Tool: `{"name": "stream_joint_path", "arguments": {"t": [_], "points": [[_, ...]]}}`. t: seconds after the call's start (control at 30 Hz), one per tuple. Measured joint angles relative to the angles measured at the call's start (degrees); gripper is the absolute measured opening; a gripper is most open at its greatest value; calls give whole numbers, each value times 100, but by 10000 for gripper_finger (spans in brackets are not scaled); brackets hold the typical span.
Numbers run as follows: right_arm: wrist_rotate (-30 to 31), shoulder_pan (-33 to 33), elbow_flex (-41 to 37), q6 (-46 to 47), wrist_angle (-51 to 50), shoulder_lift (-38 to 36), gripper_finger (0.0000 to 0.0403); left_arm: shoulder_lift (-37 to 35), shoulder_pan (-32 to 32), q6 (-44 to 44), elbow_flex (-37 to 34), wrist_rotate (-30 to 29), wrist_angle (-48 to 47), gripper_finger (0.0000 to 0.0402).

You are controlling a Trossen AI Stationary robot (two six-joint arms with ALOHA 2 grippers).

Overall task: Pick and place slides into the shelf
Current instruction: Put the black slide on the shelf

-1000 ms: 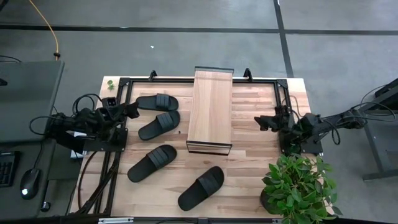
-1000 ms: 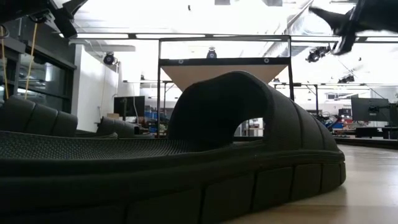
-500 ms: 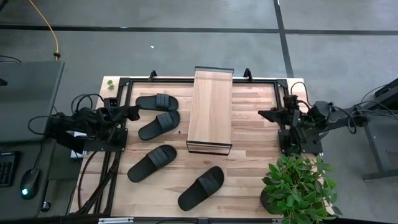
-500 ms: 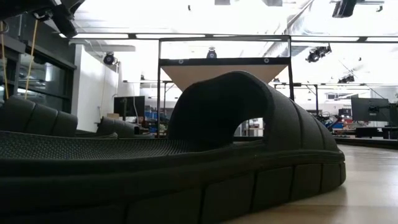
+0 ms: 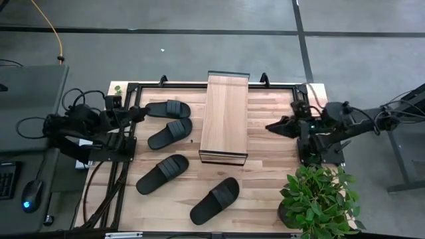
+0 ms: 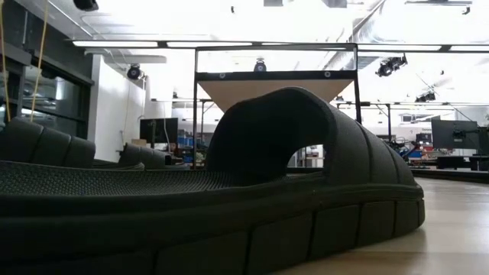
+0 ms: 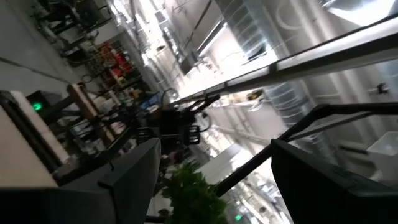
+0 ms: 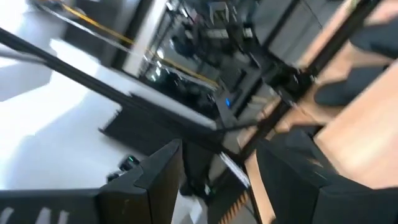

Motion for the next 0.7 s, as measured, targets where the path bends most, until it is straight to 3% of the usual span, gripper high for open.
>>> {"name": "stream_joint_path", "arguments": {"t": [0.4, 0.7], "points": [[-1053, 343, 789, 736, -490, 1589, 200, 988, 0, -328, 216, 346, 15, 285], [-1289, 956, 798, 1267, -433, 2405, 200, 1419, -2, -328, 218, 643, 395, 285]]}}
